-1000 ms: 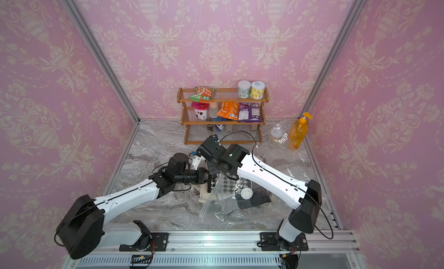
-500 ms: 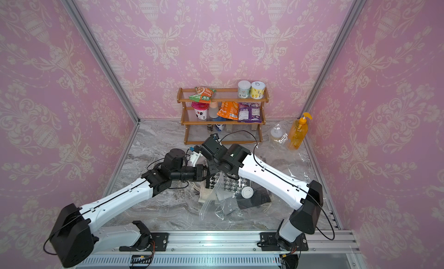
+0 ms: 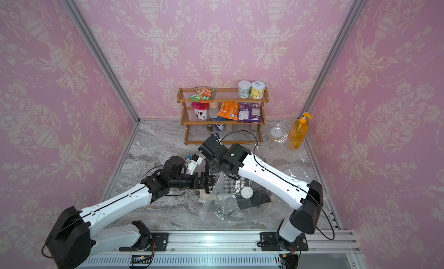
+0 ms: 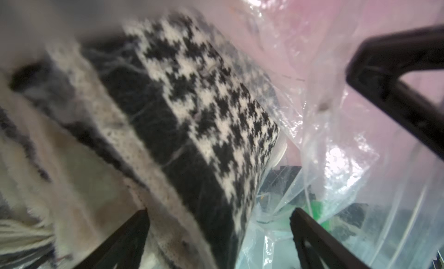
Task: Take the scarf out of the vacuum bag
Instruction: Adjust the scarf in the vacuum bag.
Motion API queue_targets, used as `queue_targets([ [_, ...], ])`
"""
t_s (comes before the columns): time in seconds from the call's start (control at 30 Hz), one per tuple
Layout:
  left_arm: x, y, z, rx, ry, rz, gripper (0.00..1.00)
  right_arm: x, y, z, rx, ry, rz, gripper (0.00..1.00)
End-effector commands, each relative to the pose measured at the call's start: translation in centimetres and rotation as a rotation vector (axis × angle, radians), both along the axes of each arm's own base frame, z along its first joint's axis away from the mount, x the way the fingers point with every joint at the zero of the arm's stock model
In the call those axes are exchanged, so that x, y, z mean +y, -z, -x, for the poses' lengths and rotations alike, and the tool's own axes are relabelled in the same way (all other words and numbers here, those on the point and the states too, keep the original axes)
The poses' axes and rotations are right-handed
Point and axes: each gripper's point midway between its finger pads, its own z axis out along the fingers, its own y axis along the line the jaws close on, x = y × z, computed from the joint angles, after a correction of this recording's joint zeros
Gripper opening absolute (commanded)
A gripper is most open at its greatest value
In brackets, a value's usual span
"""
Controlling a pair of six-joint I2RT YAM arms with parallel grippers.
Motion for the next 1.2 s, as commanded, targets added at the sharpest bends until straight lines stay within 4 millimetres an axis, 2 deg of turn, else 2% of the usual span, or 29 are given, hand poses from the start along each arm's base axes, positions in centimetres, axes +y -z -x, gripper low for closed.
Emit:
queue_targets([
  [0.0, 1.6, 0.8, 0.8, -0.045, -0.014, -0.06, 0.99, -1.6, -0.9, 0.2, -0.02, 0.033, 0.012, 0.07],
  [0.1, 2.3, 1.7, 1.4, -0.019, -0.022, -0.059, 0.99, -1.7, -0.9, 0.3, -0.02, 0.036, 0.011, 0.07],
  [0.2, 2.1, 2.0, 1.7, -0.002, -0.027, -0.023, 0.99, -1.8, -0.9, 0.3, -0.023, 0.037, 0.011, 0.07],
  [0.47, 1.2, 0.6, 1.4, -0.016, -0.015, 0.057, 0.99, -1.7, -0.5, 0.5, -0.012, 0.031, 0.008, 0.07],
  [0.83, 1.9, -2.0, 1.7, -0.054, -0.041, 0.077, 0.99, -1.9, 0.3, 0.6, 0.005, 0.054, 0.014, 0.07],
  [1.17, 0.9, -0.9, 1.5, 0.005, -0.027, 0.113, 0.99, -1.5, 0.2, 0.4, 0.006, 0.052, 0.003, 0.07],
])
